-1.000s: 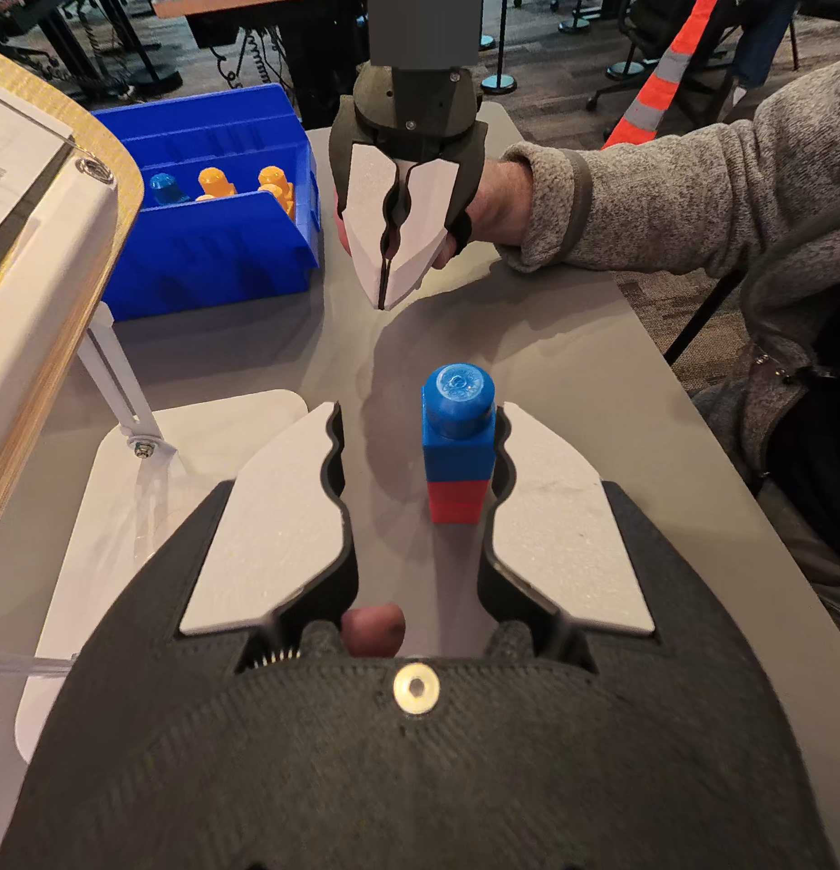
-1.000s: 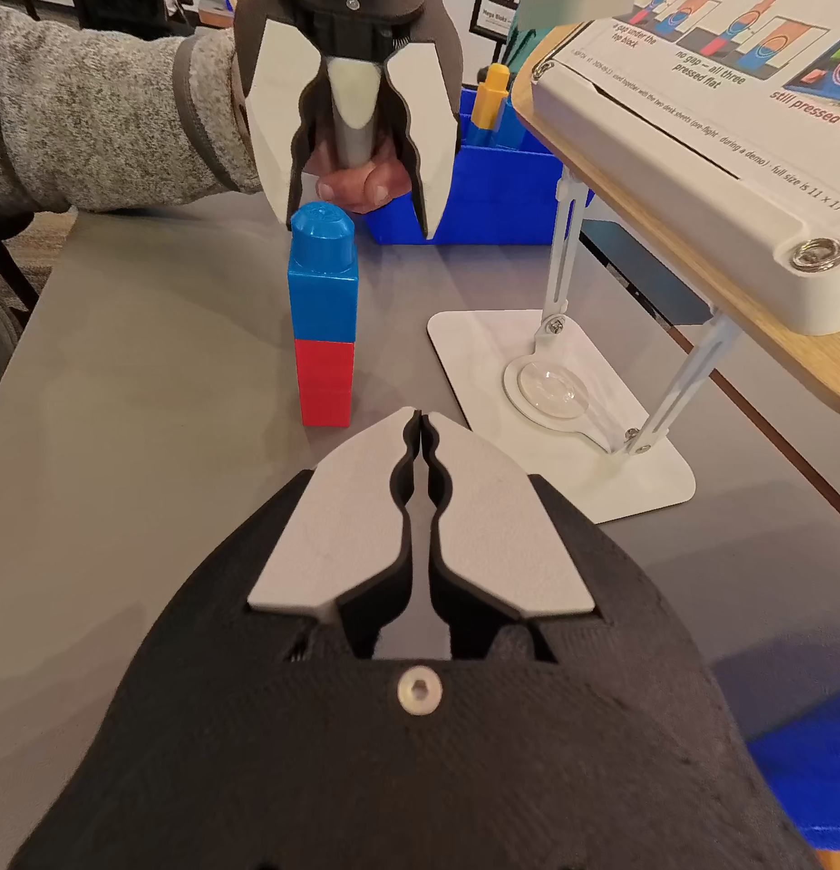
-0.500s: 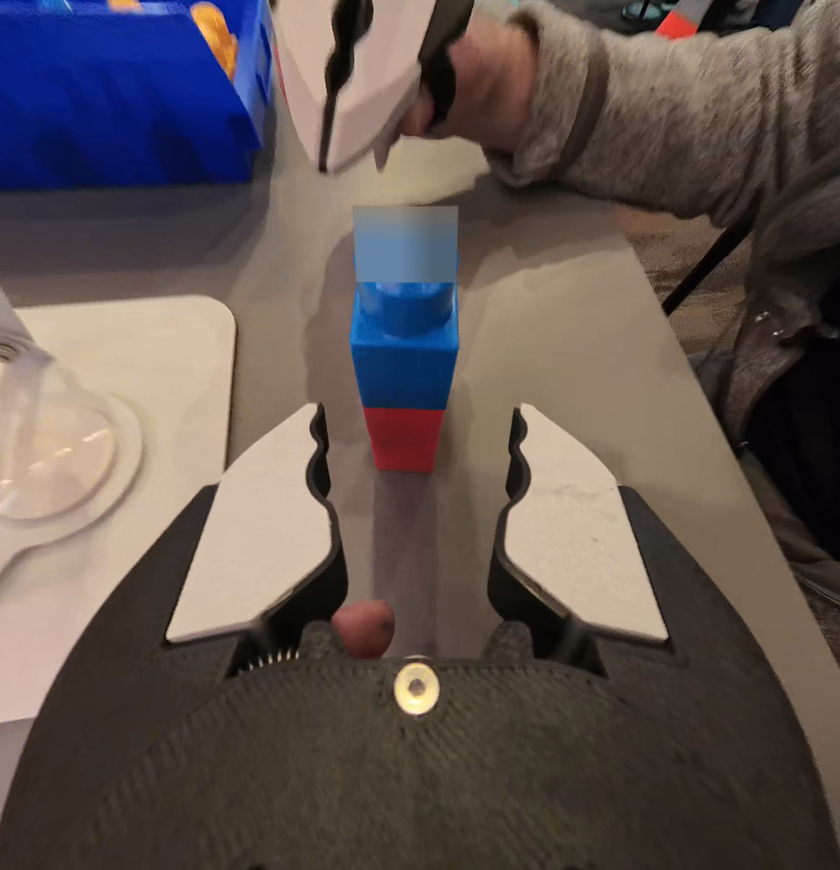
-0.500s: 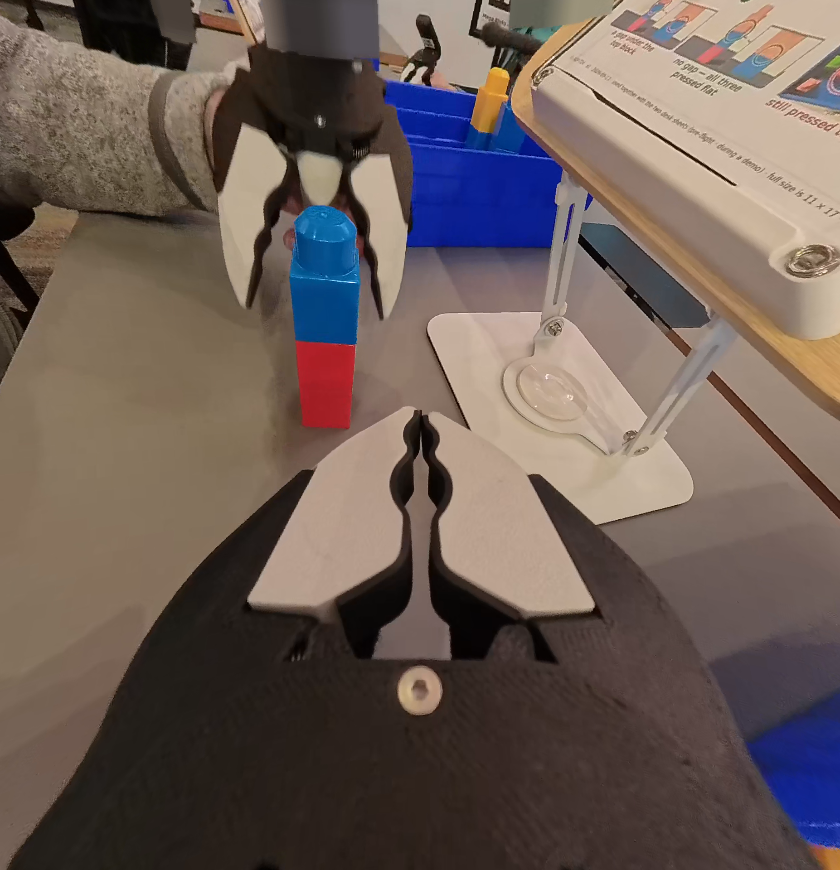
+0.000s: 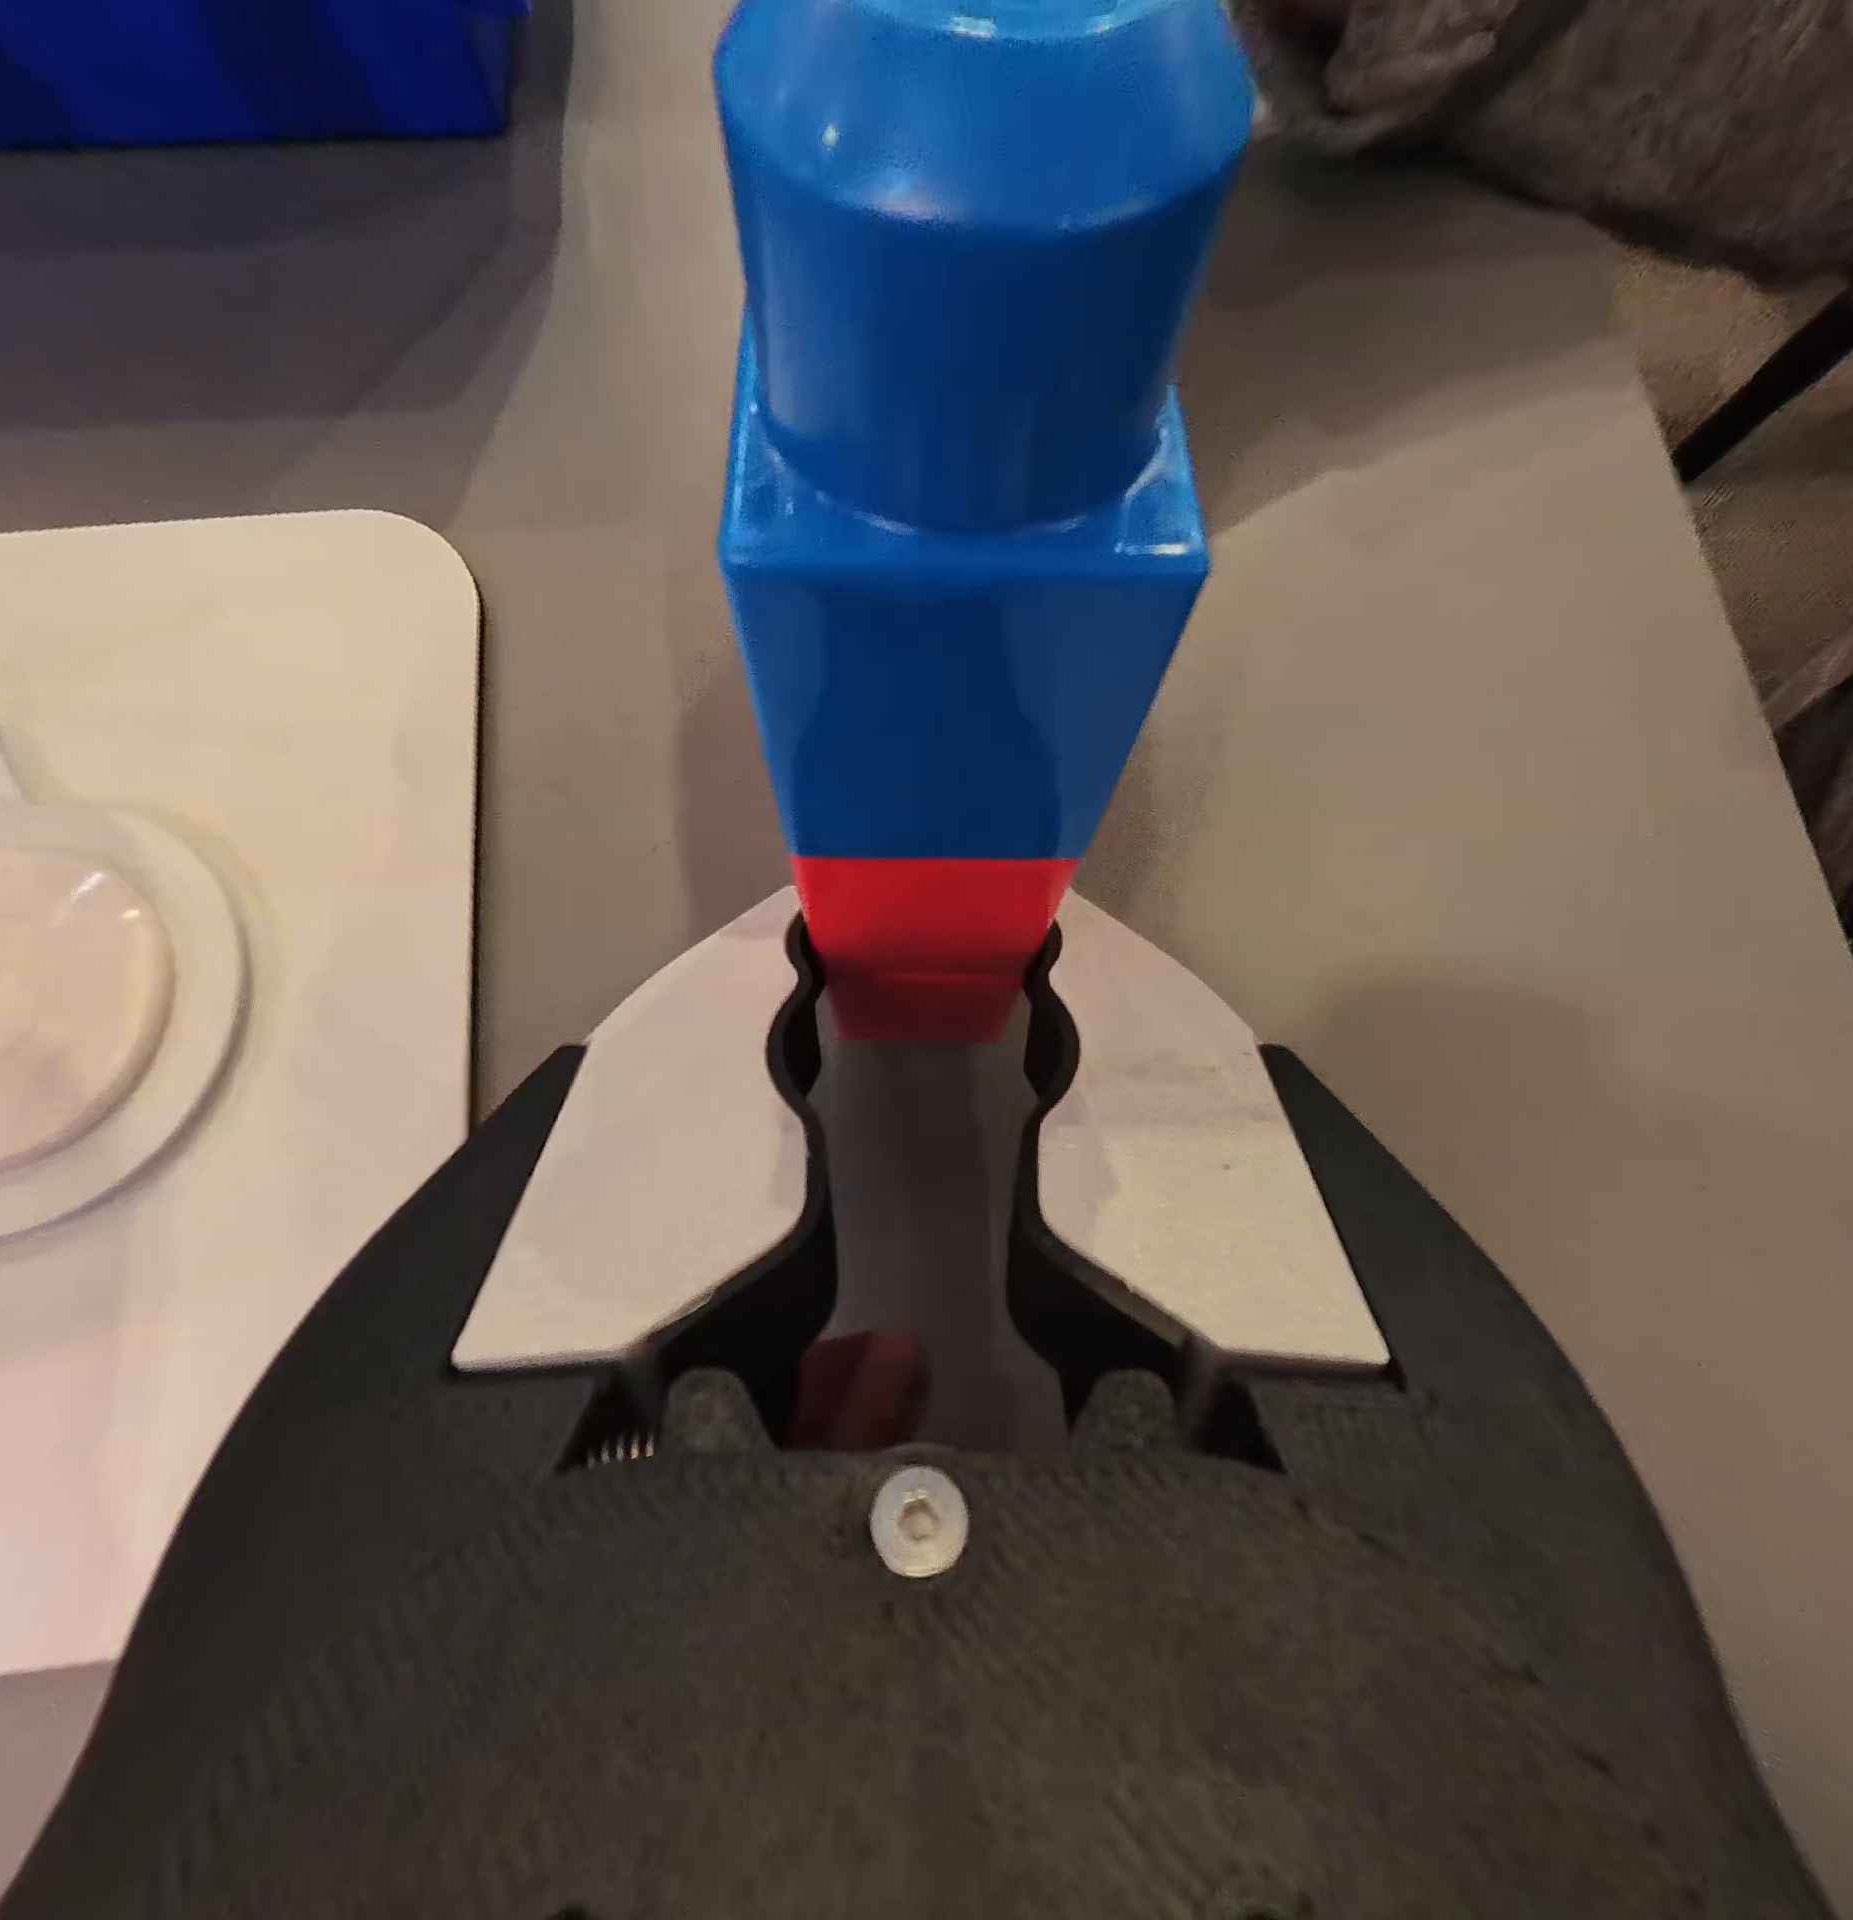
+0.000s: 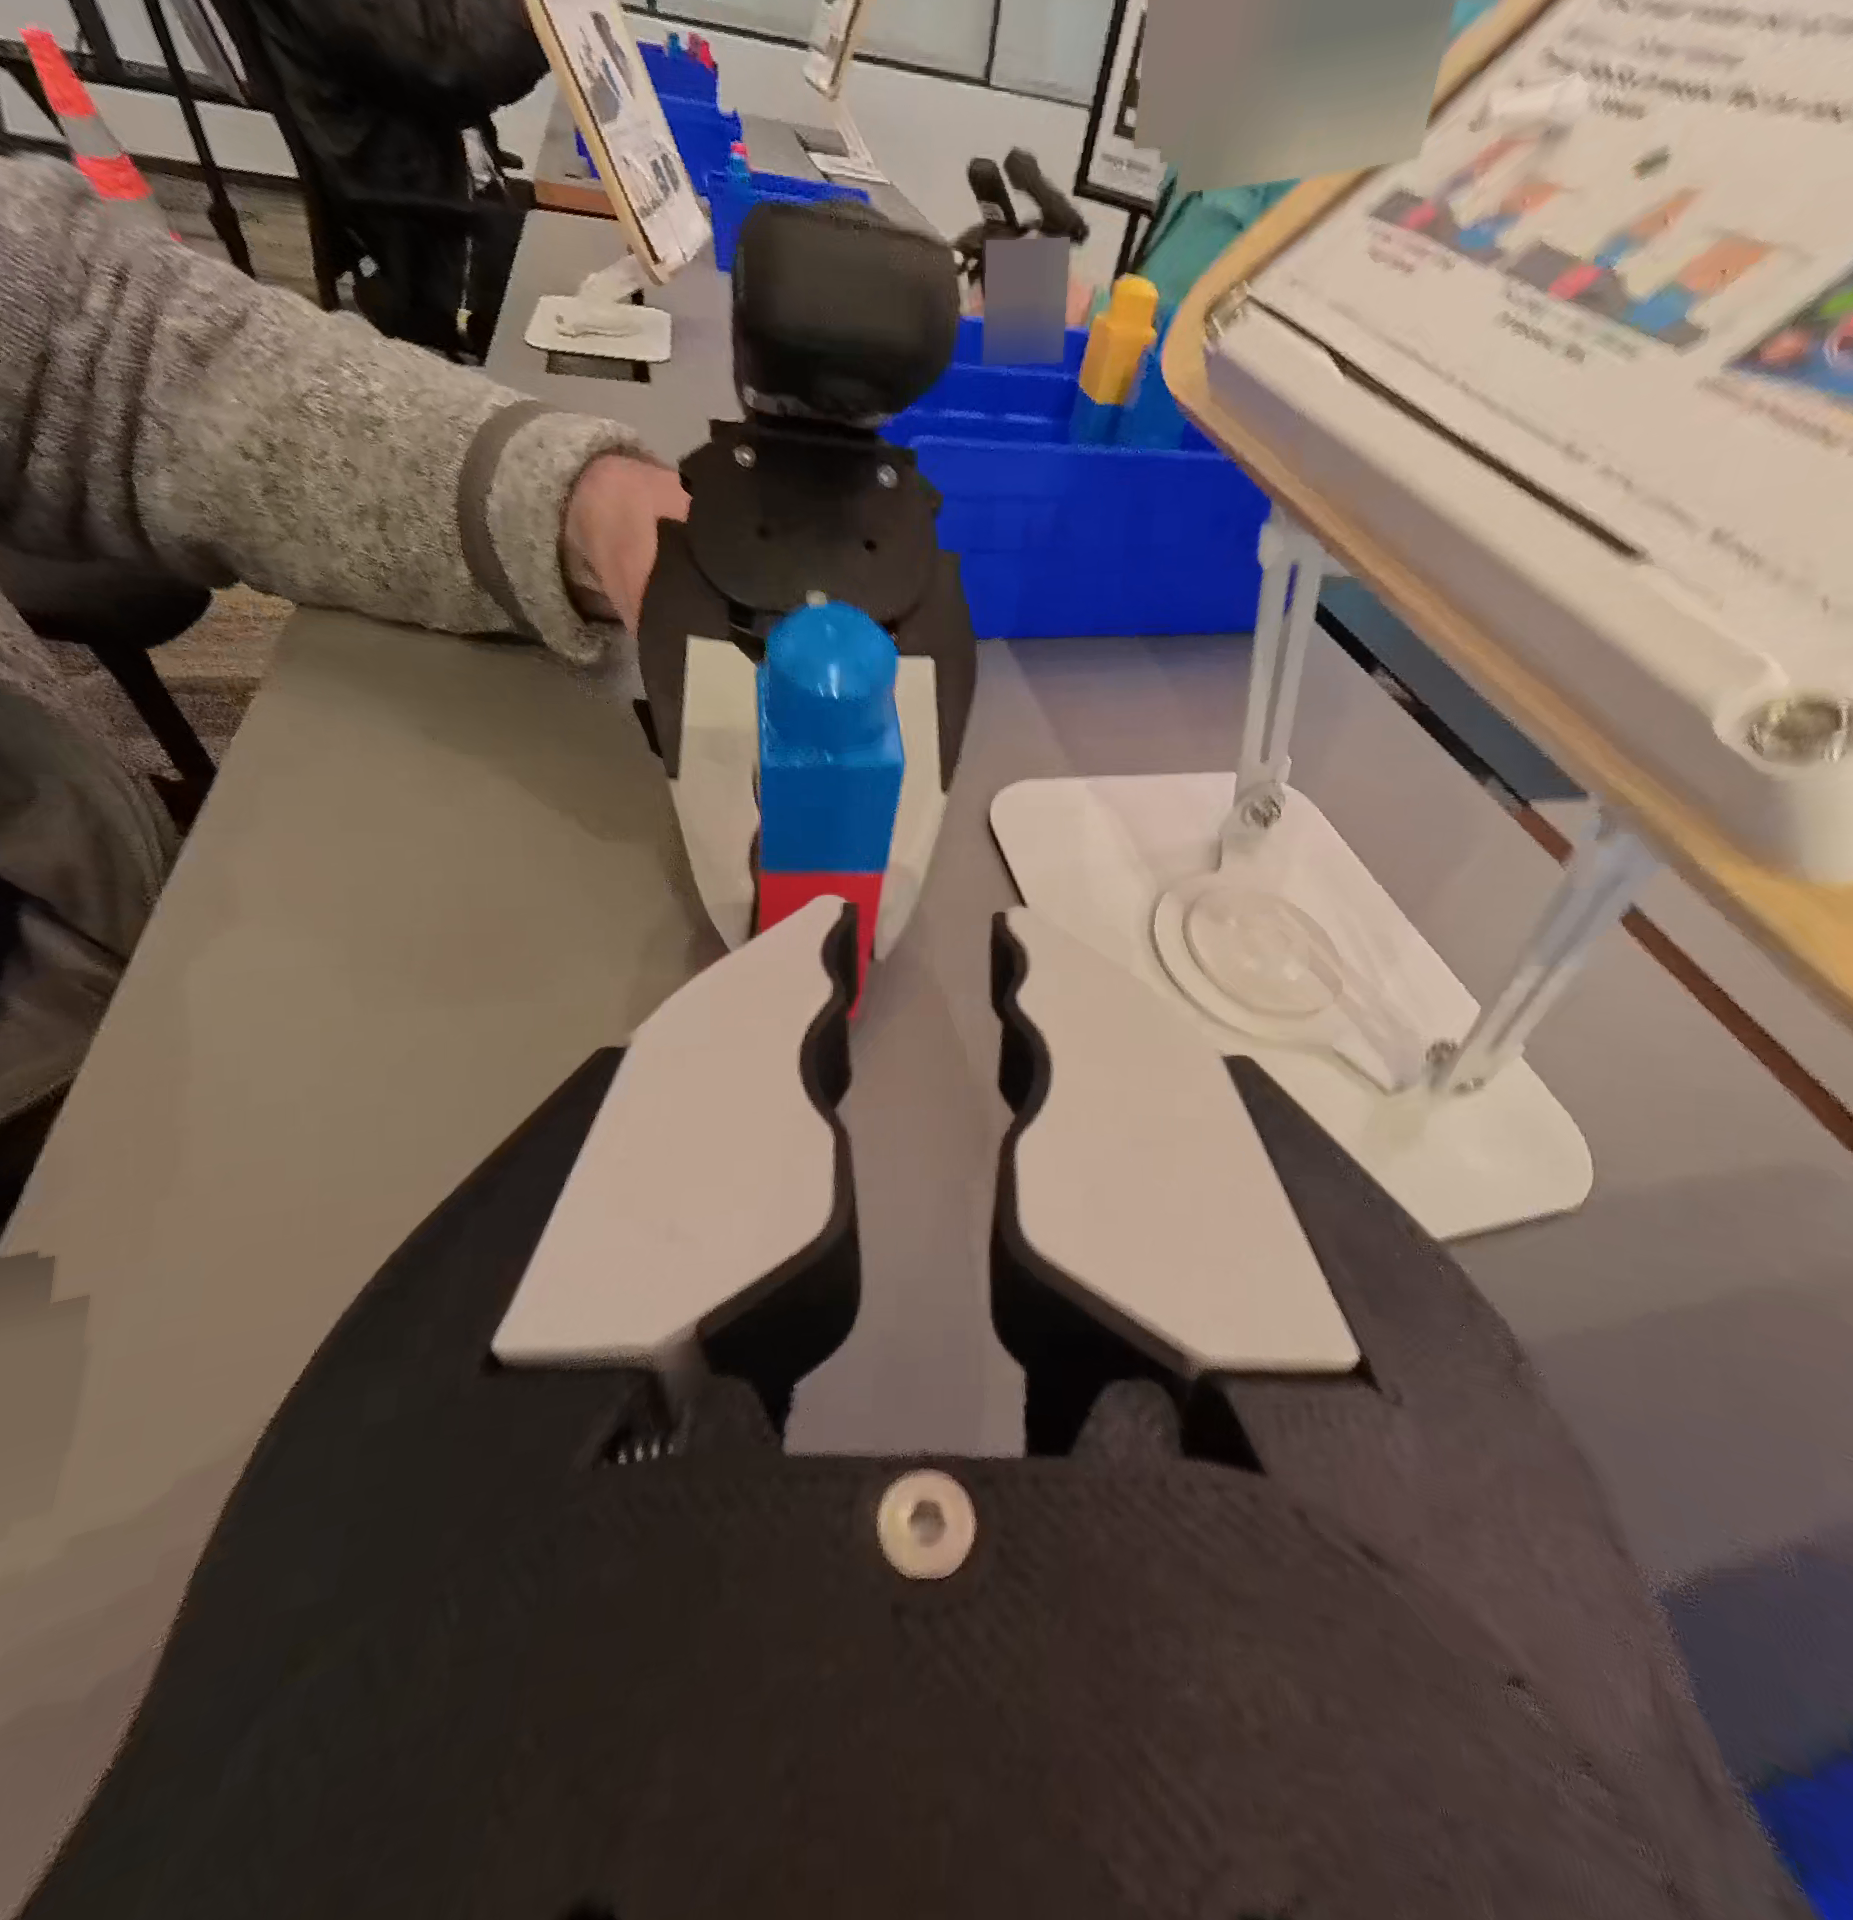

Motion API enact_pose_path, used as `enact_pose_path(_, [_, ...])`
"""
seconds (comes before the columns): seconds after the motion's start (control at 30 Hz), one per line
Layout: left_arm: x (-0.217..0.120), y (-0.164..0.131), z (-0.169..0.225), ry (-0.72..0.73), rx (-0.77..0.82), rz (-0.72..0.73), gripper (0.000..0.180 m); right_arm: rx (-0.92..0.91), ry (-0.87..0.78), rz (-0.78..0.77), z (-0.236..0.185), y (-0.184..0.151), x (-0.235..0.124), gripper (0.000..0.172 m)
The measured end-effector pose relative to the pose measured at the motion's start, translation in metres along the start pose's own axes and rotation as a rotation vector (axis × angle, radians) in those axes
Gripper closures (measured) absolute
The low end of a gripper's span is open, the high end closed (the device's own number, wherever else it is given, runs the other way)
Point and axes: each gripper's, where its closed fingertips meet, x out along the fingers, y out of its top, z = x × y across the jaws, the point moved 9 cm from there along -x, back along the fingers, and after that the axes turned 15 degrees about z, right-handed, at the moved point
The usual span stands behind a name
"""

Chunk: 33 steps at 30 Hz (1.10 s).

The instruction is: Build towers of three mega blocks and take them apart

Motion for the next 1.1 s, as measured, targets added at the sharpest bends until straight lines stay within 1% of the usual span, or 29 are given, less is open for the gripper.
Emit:
enact_pose_path(0.07, [-0.001,0.007,0.001,-0.005,0.034,-0.087,0.145,-0.014,0.033,-0.007,-0.007,0.01,0.01,0.131])
enact_pose_path(0.17, [0.003,0.016,0.002,0.013,0.092,-0.241,0.145,-0.031,0.065,-0.123,-0.015,0.014,0.027,0.111])
enact_pose_path(0.2, [0.005,0.019,0.003,-0.002,0.095,-0.28,0.144,-0.027,0.08,-0.151,-0.018,0.013,0.033,0.108])
enact_pose_path(0.27, [0.009,0.025,0.005,-0.003,0.119,-0.323,0.144,-0.017,0.103,-0.203,-0.021,0.01,0.044,0.11])
enact_pose_path(0.3, [0.011,0.028,0.006,-0.01,0.12,-0.342,0.145,-0.016,0.115,-0.229,-0.022,0.007,0.048,0.115])
enact_pose_path(0.37, [0.014,0.032,0.006,-0.014,0.127,-0.374,0.145,-0.039,0.145,-0.276,-0.024,0.002,0.053,0.134])
enact_pose_path(0.43, [0.015,0.032,0.005,-0.006,0.137,-0.402,0.144,-0.039,0.128,-0.288,-0.024,0.0,0.054,0.135])
enact_pose_path(0.47, [0.013,0.033,0.003,0.006,0.141,-0.386,0.144,-0.042,0.117,-0.275,-0.023,0.0,0.053,0.135])
enact_pose_path(0.53, [0.006,0.038,0.001,0.012,0.128,-0.301,0.144,-0.013,0.103,-0.196,-0.019,0.002,0.046,0.135])
enact_pose_path(0.57, [0.001,0.042,0.0,0.02,0.118,-0.245,0.14,0.008,0.096,-0.142,-0.016,0.005,0.04,0.136])
enact_pose_path(0.63, [-0.009,0.047,-0.004,0.058,0.108,-0.114,0.117,0.054,0.067,0.016,-0.007,0.014,0.025,0.136])
enact_pose_path(0.7, [-0.016,0.052,-0.006,0.049,0.065,0.076,0.108,0.104,0.083,0.196,-0.002,0.023,0.01,0.136])
enact_pose_path(0.73, [-0.019,0.054,-0.006,0.036,0.05,0.178,0.104,0.119,0.084,0.26,0.0,0.026,0.005,0.136])
enact_pose_path(0.83, [-0.026,0.06,-0.005,-0.009,0.028,0.415,0.107,0.146,0.112,0.364,0.001,0.026,0.0,0.136])
enact_pose_path(0.87, [-0.026,0.061,-0.004,-0.036,0.009,0.453,0.109,0.141,0.115,0.373,0.001,0.025,0.0,0.136])
enact_pose_path(1.0, [-0.021,0.064,-0.001,-0.099,-0.032,0.549,0.116,0.14,0.132,0.422,0.0,0.023,0.003,0.136])
enact_pose_path(1.07, [-0.019,0.064,0.001,-0.14,-0.03,0.568,0.137,0.13,0.123,0.422,-0.001,0.022,0.005,0.136])
enact_pose_path(1.1, [-0.019,0.064,0.002,-0.135,-0.026,0.58,0.138,0.133,0.126,0.425,-0.001,0.021,0.005,0.136])
